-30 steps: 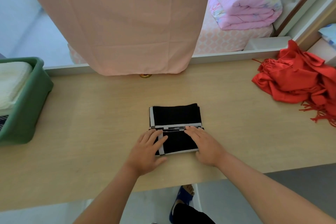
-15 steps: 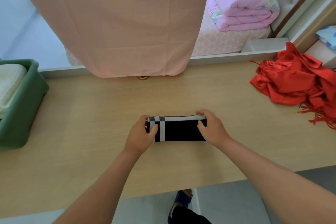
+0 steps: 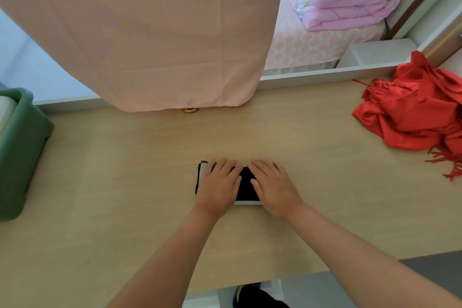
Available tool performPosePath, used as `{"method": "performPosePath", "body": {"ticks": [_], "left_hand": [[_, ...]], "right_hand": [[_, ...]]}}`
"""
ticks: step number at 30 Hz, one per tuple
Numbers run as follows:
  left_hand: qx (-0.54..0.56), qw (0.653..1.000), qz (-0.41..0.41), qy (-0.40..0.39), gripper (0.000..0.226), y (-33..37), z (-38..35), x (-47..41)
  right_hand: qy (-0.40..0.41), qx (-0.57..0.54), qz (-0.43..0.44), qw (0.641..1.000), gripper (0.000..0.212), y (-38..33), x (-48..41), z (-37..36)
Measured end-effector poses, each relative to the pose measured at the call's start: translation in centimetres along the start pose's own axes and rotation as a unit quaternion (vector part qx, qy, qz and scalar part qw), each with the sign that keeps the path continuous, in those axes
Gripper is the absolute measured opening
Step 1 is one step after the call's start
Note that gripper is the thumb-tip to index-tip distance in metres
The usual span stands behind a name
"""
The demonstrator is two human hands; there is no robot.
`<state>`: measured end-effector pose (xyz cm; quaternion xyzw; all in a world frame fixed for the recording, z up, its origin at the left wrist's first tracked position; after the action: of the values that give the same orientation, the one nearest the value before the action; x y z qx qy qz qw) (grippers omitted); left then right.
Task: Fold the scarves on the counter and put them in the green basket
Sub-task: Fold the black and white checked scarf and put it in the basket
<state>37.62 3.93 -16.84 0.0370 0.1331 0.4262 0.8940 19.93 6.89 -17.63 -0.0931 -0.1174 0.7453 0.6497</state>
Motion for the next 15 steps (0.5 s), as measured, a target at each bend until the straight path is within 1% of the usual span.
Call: {"method": "performPosePath", "body": {"ticks": [4,7,9,12,15], "left_hand": [[-0.01,0.997,0.0,-0.08,0.046,-1.6,-0.8,0.0],[-0.016,0.992,0.007,-0.128,0.049,-2.9,-0.4,-0.3],[0.01,0.992,0.023,-0.121,0.05,-3.9,-0.2,-0.2],[0.064,0.993,0.045,-0.089,0.049,-5.0,0.1,0.4],[0.075,0.992,0.057,-0.083,0.049,-6.0,0.5,1.5]], "right_hand": [[-0.064,-0.006,0.011,0.998,0.063,1.6,0.1,-0.2],[-0.102,-0.028,-0.004,0.994,0.067,2.6,-0.5,-0.1],[-0.112,-0.015,-0.006,0.994,0.067,2.9,-0.9,-0.1],[-0.122,0.0,-0.002,0.992,0.067,2.6,-1.5,-0.3],[-0.134,-0.01,-0.005,0.991,0.071,1.0,-1.8,-0.5]]}}
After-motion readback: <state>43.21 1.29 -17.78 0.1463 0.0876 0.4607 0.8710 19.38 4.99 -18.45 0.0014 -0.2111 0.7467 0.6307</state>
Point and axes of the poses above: each hand's wrist, its own x-axis away from the middle knuckle, its own z-axis out of the back of the hand, y = z × x, the point moved 2 cm from there along -x, towards the middle knuckle, and after that the axes turned 7 degrees about -z, right-handed, at the moved point
